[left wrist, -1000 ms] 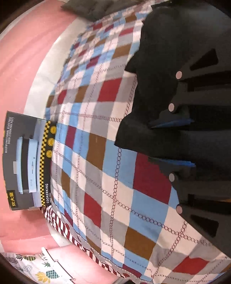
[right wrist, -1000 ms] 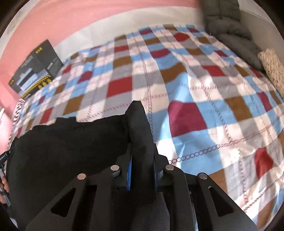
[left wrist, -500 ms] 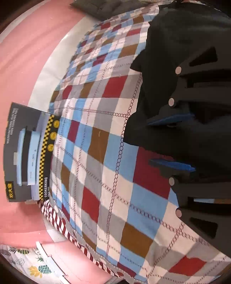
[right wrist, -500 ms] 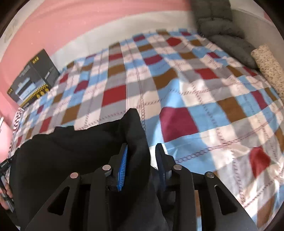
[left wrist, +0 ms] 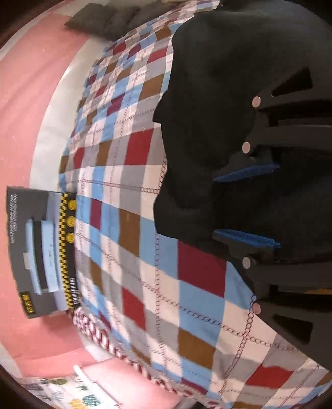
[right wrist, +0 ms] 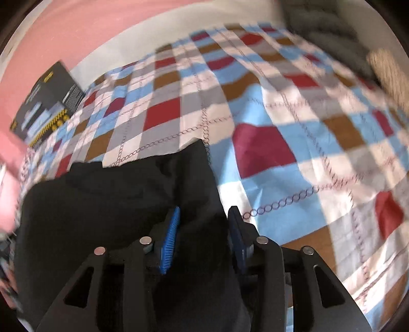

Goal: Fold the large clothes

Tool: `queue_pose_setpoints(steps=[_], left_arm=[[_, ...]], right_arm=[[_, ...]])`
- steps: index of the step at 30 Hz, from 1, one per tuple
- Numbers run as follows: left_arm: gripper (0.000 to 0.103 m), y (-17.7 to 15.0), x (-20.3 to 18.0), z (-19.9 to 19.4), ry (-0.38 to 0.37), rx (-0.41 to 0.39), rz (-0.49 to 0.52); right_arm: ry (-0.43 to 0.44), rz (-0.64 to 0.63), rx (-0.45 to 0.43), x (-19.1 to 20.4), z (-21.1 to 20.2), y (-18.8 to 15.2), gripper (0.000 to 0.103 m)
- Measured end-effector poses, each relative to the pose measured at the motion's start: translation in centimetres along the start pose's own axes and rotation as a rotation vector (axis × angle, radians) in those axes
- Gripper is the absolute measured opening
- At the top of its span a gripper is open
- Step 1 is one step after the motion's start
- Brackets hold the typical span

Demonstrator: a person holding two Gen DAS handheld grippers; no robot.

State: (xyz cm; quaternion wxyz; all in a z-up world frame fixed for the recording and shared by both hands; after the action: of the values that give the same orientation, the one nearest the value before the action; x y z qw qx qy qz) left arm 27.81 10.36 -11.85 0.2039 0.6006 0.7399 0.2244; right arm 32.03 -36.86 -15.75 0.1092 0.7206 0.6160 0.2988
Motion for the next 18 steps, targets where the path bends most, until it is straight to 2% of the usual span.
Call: queue_pose_setpoints(steps=[4,7,9,11,13,14,16,18], left_arm=[[0.04,-0.3,0.0,-1.8,0.007,-0.022,0.018],[0.04,-1.5,0.8,-4.6,-0.033,-0.057,-0.001],[0.04,-3.1,1.6,-6.5,-0.055,-0.075,-0.014],[0.041,-5.1,2.4,-7.3,-0.055,-0.064,-0.016],[0.041,-7.1,3.2,-6.7,-0.033,-0.035,-0.002],[0.044,-7.6,3.6,-6.4,-0.022,-0.028,-0.006],[0.058,-8.0,4.7,-5.9,-0.016,-0.023,-0.042],[0.059,-8.2,5.6,-5.6,-0.048,0.004,-0.111]], right_arm=[[-0.034,-0.079,-0.067,1.0,-3.9,-0.8,0.039],[0.01,-0.098,-0.129,1.6,-8.0,-3.1,0.039],[0.047,-0.099,-0.166,2.0,-10.5,-5.8,0.039],[0.06,-0.117,-0.132,2.3,-10.4,-7.9,0.039],[0.036,-0.116,-0.079,1.6,-9.0,-10.0,0.039],[0.027,-0.096,-0.077,0.9,-8.5,-10.4,0.039],[-0.001,-0.058,-0.09,-0.4,-8.3,-10.4,0.039],[-0.021,-0.009,-0.078,-1.2,-8.2,-10.0,0.039]])
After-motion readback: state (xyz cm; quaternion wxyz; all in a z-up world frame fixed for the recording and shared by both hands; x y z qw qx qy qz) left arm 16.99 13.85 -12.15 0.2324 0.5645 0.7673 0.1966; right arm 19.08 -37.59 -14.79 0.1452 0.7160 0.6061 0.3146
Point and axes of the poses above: each gripper's, at about its wrist camera, not at the fingertips, and z roughly the way its jaws point, x to its left, y to its top, the point moved 4 cm from there along z, roughly the way its jaws point, and after that the axes turned 2 degrees about y, right-handed, at the moved point
